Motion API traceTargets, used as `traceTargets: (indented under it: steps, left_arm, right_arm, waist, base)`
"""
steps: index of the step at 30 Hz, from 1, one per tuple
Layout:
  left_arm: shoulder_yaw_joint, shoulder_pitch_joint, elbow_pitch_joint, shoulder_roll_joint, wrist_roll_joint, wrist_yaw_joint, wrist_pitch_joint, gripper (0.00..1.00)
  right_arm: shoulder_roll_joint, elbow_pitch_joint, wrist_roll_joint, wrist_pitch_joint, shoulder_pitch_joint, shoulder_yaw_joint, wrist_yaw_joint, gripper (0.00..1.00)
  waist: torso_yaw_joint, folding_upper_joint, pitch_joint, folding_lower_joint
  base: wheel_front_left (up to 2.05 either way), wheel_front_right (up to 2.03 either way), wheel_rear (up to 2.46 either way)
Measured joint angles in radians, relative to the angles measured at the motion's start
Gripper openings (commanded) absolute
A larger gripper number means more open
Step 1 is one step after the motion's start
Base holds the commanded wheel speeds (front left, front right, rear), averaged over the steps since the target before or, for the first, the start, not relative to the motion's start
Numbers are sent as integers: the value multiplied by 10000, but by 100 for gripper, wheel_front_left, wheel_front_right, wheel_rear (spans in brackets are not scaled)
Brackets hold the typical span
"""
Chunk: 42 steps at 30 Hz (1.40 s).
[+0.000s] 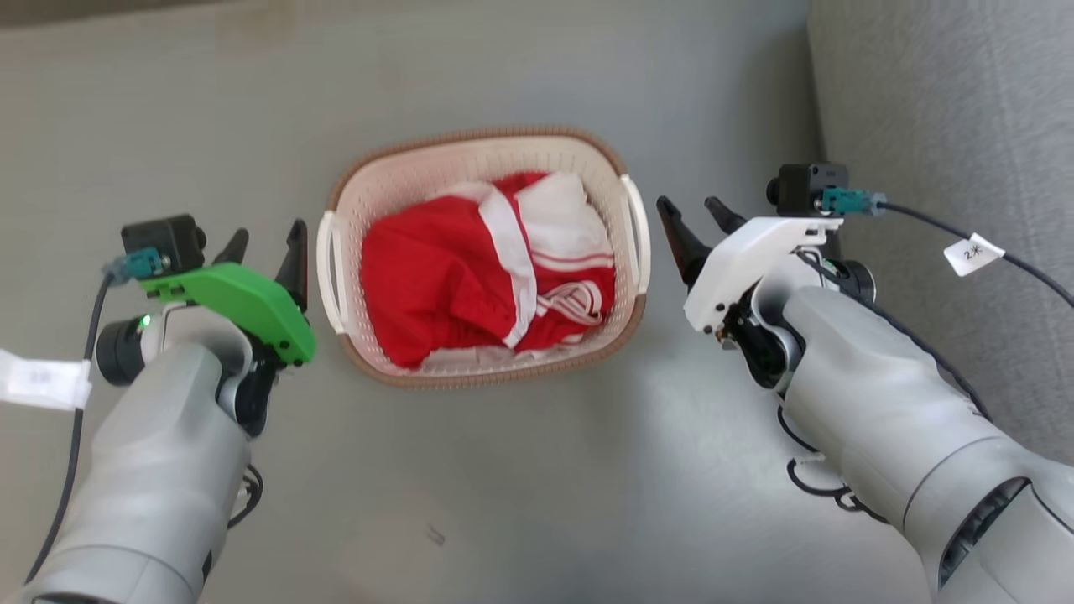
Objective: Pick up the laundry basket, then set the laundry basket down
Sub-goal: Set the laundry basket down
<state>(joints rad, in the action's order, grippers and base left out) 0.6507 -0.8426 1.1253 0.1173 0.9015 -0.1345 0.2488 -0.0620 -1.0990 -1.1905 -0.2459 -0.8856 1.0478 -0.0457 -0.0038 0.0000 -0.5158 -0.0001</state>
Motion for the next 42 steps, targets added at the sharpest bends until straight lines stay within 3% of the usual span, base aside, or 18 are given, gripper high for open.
traceTargets:
  steps: [7,15,25,34,42]
  left_arm:
    - [-397,680,-368,282,-88,0,0,100]
    - [-1290,1674,-1120,468,-339,46,0,100]
    - [-1720,2488,-2203,468,-909,217,0,100]
    - [-2439,3326,-3162,464,-1312,376,0,100]
    - [-2982,4141,-4046,360,-1793,556,0,100]
  right_arm:
    - [4,144,84,0,227,-476,-73,100]
    - [-38,708,941,-2,490,-1114,-157,100]
    - [-719,1505,1831,-2,1389,-1944,-121,100]
    - [-823,2713,2543,-12,2416,-2976,52,100]
    - [-982,3962,3371,-13,3381,-4174,408,100]
  waist:
    - [-50,0,918,0]
    - [-193,0,2102,0]
    - [-291,0,3253,0]
    - [-267,0,3811,0]
    - [-359,0,4145,0]
  base:
    - [0,0,0]
    - [0,0,0]
    - [0,0,0]
    - [0,0,0]
    - [0,0,0]
